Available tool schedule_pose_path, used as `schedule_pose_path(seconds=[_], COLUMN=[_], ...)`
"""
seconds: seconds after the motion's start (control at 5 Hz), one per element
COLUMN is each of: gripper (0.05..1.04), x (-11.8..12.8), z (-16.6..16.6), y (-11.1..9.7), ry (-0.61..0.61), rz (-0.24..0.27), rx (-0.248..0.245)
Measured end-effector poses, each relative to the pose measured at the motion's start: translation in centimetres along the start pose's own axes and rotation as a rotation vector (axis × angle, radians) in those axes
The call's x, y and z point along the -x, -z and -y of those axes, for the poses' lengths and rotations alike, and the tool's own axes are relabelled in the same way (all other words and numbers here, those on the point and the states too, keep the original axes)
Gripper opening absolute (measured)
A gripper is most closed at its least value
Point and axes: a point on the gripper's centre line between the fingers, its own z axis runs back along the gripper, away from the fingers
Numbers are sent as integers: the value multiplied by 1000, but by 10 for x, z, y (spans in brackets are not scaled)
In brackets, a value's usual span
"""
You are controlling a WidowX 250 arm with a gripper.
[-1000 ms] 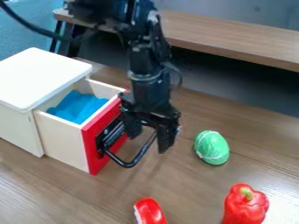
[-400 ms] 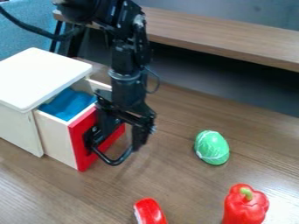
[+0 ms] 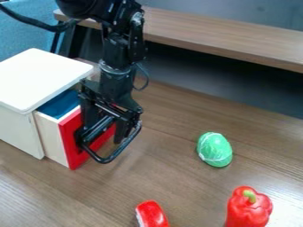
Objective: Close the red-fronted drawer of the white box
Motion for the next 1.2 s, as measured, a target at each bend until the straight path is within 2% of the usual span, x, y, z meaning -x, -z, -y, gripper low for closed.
schedule_pose_path(seconds=[0.4, 0.8, 1.0, 1.2], gripper=[999, 999, 999, 999], x=[0, 4, 7, 6], z=[-12, -34, -51, -52], y=[0, 14, 18, 18], ry=[-4, -32, -85, -86], rz=[3, -31, -36, -29], rx=[-74, -170, -169, -183])
